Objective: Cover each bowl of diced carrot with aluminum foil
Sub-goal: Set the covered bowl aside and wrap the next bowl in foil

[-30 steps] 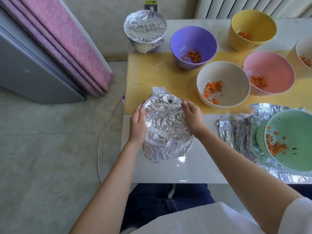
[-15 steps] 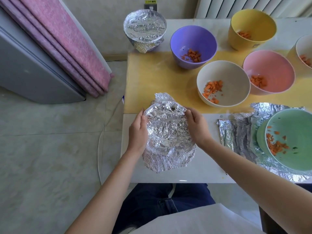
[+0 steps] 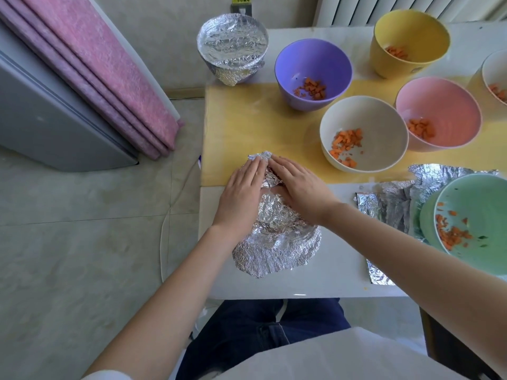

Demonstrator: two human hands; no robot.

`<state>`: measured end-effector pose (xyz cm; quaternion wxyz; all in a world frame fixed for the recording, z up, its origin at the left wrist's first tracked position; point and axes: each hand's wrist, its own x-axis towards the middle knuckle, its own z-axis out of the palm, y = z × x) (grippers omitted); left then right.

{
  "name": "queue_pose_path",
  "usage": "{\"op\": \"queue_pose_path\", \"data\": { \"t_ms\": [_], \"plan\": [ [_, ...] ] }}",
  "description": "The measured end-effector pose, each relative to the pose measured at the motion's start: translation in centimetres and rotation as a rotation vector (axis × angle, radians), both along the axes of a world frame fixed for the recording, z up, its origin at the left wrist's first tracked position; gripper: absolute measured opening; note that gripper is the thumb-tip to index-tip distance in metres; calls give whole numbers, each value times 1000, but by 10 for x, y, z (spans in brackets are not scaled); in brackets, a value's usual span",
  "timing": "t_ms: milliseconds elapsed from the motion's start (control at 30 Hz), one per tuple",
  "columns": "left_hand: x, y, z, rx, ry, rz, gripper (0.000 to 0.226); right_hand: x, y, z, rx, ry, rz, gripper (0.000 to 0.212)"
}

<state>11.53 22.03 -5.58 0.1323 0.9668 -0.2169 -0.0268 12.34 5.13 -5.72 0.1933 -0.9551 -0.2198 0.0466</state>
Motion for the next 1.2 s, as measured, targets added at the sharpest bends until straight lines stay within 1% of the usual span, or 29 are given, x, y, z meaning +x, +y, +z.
{"op": "queue_pose_path", "data": {
  "t_ms": [67,133,233,300,367,433,633,733,800,867,933,1033,1133,1167,1200],
  "plan": [
    [4,0,4,-76,5,5,56,5,3,5,72,21,-57,52],
    [7,0,8,-158,35,12,54,8,5,8,100,34,-99,43],
    [11,2,9,-381,177,104,45,13,8,11,148,107,-149,33],
    [14,4,11,-514,248,174,38,17,9,12,228,170,-171,29],
    [15,6,14,-590,292,229,34,21,7,13,285,198,-170,28],
    [13,6,17,-649,336,268,31,23,6,13,299,206,-157,27],
    [7,6,14,-728,352,346,30,24,7,11,277,222,-150,26],
    [0,5,16,-747,338,395,31,22,8,10,198,248,-119,33],
    [-10,4,9,-749,288,498,31,17,10,8,128,184,-109,41],
    [-26,1,3,-774,205,659,32,7,12,10,143,99,-143,46],
    [-43,-7,3,-852,164,823,35,-7,14,12,159,33,-190,49],
    [-63,-21,4,-964,200,982,33,-30,18,13,132,-23,-245,51],
    [-72,-26,5,-1078,326,1059,23,-50,16,9,48,-57,-277,51],
    [-74,-25,6,-1086,366,1069,22,-54,14,7,21,-53,-287,52],
    [-74,-23,7,-1056,375,1063,24,-57,11,5,0,-45,-302,54]
  ]
}}
